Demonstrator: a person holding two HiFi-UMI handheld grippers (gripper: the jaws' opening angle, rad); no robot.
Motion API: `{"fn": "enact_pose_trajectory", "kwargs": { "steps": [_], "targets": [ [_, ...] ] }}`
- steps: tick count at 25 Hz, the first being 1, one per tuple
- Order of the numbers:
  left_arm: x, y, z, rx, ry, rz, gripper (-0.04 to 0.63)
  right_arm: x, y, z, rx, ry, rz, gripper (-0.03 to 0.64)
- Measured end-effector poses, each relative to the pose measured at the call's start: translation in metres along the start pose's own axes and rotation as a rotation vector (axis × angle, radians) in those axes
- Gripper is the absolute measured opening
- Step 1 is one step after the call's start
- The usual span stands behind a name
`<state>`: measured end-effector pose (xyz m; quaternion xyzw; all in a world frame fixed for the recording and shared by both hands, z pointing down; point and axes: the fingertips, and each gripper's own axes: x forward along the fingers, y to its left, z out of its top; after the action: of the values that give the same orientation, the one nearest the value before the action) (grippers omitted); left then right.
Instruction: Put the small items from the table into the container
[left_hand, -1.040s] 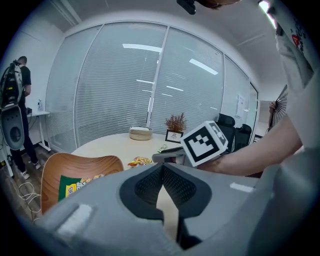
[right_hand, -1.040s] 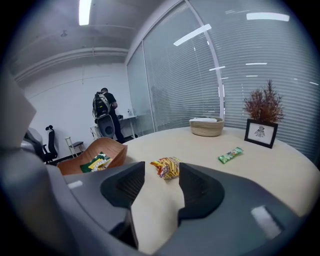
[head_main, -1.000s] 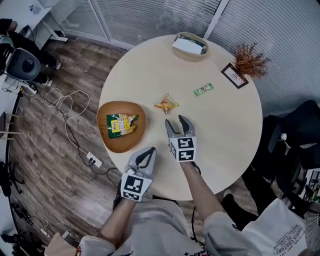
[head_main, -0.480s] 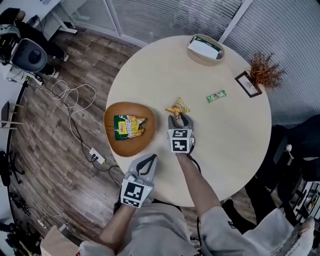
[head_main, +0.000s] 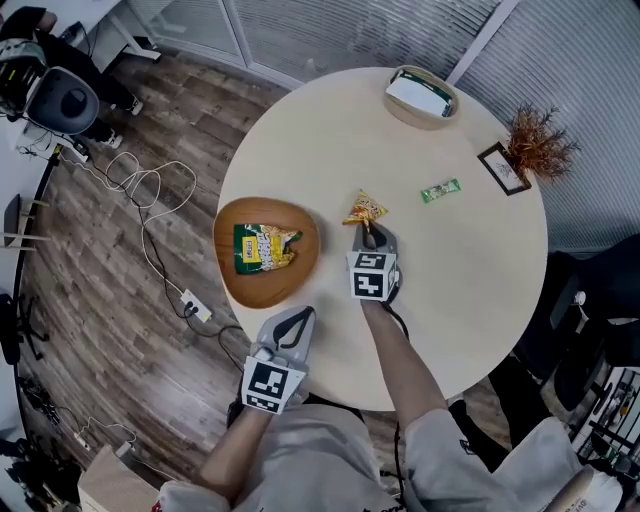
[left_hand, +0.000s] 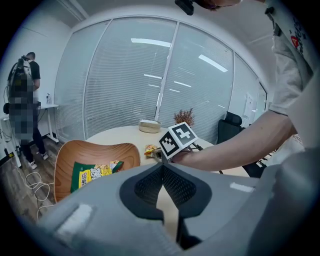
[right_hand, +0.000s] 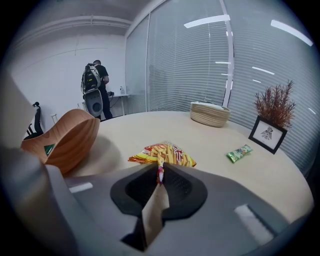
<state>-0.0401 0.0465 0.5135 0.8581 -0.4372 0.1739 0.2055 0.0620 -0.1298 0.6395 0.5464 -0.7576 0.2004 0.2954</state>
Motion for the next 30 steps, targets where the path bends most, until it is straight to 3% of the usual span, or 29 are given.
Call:
{"fn": "enact_pose_trajectory", "kwargs": {
  "steps": [9, 19, 30],
  "targets": [
    [-0.003, -0.004, 0.003, -0.002, -0.026, -0.005, -0.003, -0.037, 0.001, 0.037, -0.020, -0.118, 0.020, 0.028],
    [-0.018, -0.002, 0.009, -0.015, -0.065, 0.029, -0.003, -0.086, 0.082, 0.082, -0.101, -0.255, 0.177, 0.028],
    [-0.054, 0.029, -0.005, -0.084, -0.077, 0.143, -0.003, -0.084, 0.175, 0.069, -0.241, -0.212, 0.348, 0.028]
  ]
}}
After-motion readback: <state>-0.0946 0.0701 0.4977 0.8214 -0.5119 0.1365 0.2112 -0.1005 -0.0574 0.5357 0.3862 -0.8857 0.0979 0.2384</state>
